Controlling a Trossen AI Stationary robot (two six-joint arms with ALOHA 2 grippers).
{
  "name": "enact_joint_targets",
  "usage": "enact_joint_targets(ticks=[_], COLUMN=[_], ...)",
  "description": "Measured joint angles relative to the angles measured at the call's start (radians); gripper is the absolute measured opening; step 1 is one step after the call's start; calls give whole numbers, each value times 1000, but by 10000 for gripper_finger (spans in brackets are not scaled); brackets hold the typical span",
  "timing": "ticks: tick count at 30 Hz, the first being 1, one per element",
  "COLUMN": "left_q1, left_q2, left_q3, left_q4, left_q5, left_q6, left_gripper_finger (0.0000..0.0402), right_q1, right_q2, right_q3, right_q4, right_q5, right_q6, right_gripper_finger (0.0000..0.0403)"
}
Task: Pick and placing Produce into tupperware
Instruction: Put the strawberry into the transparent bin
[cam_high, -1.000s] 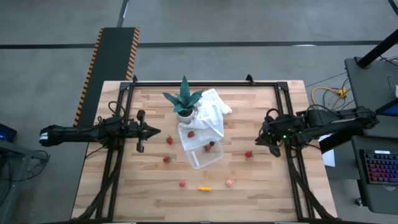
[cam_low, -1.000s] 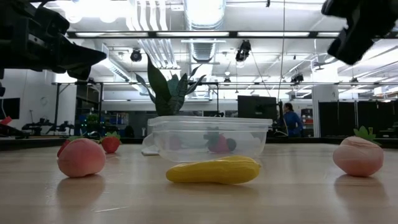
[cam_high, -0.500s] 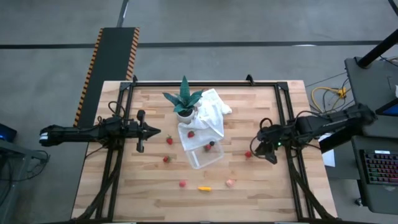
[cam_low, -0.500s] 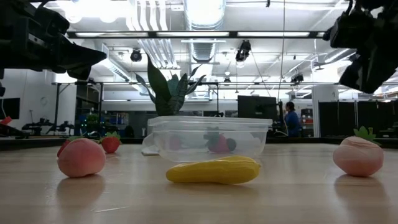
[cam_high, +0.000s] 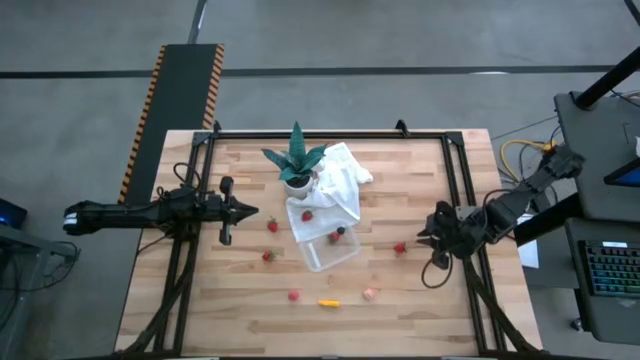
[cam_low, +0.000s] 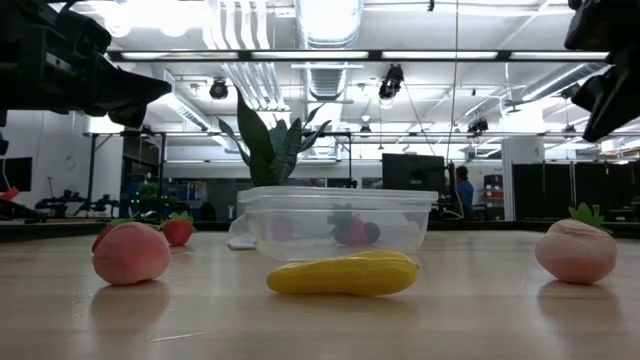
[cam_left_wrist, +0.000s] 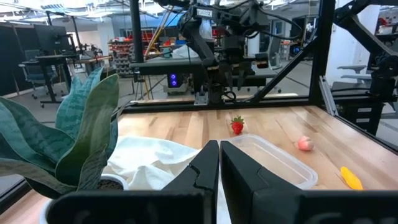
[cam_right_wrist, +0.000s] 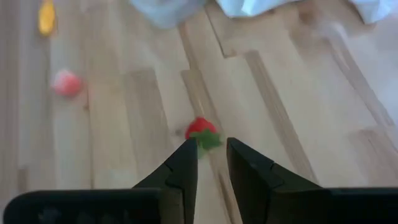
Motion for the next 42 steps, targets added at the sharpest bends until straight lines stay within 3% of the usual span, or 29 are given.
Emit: enact_joint_targets(ticks=[5, 9, 14, 19, 23, 42], left_q1=[0, 0, 0, 0, 0, 0], left_q2=[-1, -1, -1, -2, -2, -2], left_q3=[0, 0, 0, 0, 0, 0], left_q4=[4, 5, 8, 13, 12, 11], left_q5=[0, 0, 0, 0, 0, 0], left_q6=[0, 0, 0, 0, 0, 1], left_gripper_finger=[0, 0, 0, 0, 0, 0], right_q1=[5, 5, 4, 4, 4, 4], right_q2=[18, 50, 107, 184, 249, 439], right_q3=[-3, -9, -16, -21, -25, -26], right_q4=[56, 92, 93, 96, 105, 149], right_q5=[0, -60, -121, -87, -78, -18], right_q6=[56, 35, 51, 57, 72, 124], right_gripper_finger=[80, 85, 129, 177, 193, 170])
